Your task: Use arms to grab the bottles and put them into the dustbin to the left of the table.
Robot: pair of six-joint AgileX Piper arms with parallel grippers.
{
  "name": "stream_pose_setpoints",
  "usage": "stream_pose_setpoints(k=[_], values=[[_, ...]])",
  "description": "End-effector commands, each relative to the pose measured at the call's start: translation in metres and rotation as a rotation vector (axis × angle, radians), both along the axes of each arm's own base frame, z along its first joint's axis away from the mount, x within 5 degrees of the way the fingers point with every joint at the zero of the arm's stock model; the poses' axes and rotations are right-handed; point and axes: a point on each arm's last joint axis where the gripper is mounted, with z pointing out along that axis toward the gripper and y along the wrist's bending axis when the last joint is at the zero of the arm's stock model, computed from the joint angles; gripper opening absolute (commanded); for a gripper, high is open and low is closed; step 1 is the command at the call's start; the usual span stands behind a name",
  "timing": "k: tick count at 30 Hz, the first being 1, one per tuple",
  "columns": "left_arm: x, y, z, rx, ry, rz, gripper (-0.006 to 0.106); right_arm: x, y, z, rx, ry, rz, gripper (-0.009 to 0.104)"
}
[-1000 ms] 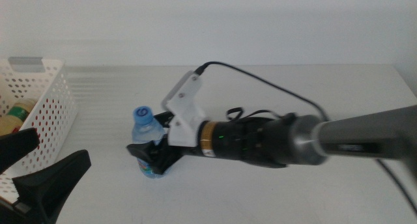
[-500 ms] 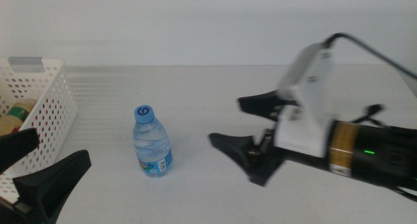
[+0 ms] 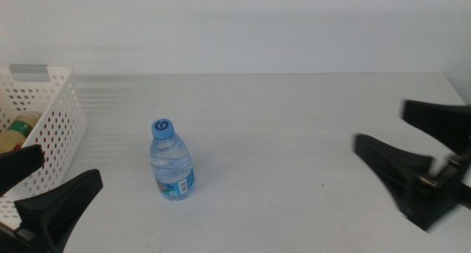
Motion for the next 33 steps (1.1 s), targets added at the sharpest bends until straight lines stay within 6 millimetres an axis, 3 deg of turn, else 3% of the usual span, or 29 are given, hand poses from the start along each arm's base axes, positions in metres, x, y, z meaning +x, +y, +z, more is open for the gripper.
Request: stream_pose_setpoints(k=[1, 6, 26, 33], values=[[0.001, 0.000, 0.017, -0.065, -0.083, 0.007, 0.090, -0.009, -0.010, 0.014, -0.006, -0.084, -0.023, 0.077], [0.001, 0.000, 0.017, -0.065, -0.083, 0.007, 0.090, -0.020, -0.018, 0.009, -0.095, -0.089, -0.014, 0.077], [0.003, -0.001, 0.021, -0.096, -0.107, 0.014, 0.090, -0.021, -0.018, 0.008, -0.075, -0.066, -0.017, 0.077], [0.035, -0.017, 0.056, -0.041, -0.136, 0.017, 0.089, -0.021, -0.018, 0.008, -0.075, -0.066, -0.017, 0.077]])
